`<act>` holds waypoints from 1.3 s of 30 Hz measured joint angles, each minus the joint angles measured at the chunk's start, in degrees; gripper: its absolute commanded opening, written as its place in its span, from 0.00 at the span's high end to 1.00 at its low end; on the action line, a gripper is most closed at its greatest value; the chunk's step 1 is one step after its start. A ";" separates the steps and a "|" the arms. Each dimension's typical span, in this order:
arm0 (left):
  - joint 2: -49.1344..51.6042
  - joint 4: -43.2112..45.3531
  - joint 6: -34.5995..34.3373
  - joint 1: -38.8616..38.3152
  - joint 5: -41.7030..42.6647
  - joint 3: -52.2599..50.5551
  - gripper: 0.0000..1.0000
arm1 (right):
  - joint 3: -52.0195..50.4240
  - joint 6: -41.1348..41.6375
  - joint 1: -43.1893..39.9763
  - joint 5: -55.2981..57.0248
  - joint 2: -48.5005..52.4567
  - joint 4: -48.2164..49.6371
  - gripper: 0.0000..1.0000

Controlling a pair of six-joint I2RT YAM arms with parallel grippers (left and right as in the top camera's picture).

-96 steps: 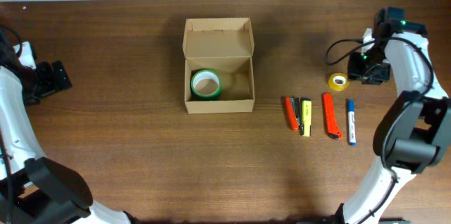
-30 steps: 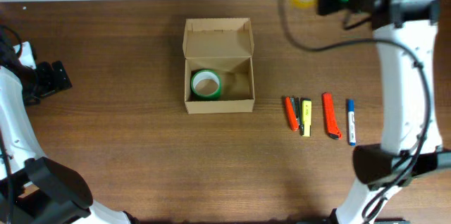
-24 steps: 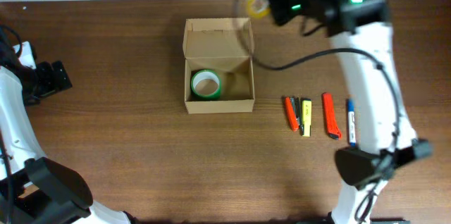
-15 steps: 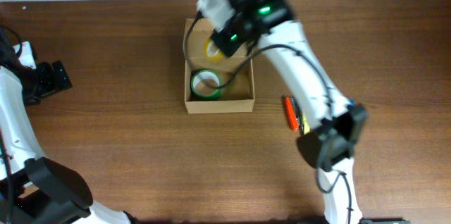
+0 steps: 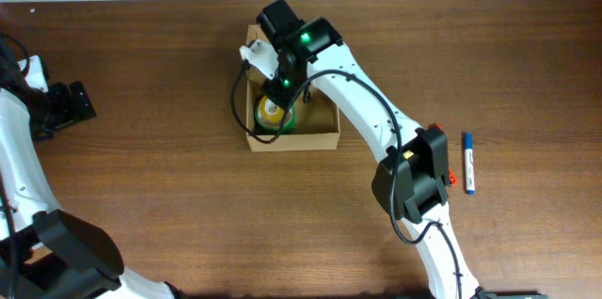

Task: Pack container
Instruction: 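Carry the yellow tape into the box and drop it inside the green roll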

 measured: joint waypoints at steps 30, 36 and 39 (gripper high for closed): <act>0.00 0.00 0.00 0.00 0.00 0.00 0.00 | -6.88 1.46 -0.44 1.51 0.37 11.39 0.96; 0.00 0.00 0.00 0.00 0.02 0.00 0.00 | -7.06 1.51 -0.74 1.49 2.56 11.13 0.96; 0.00 0.00 0.00 0.00 0.00 0.00 0.00 | -7.15 1.66 -1.01 1.51 2.99 11.15 0.97</act>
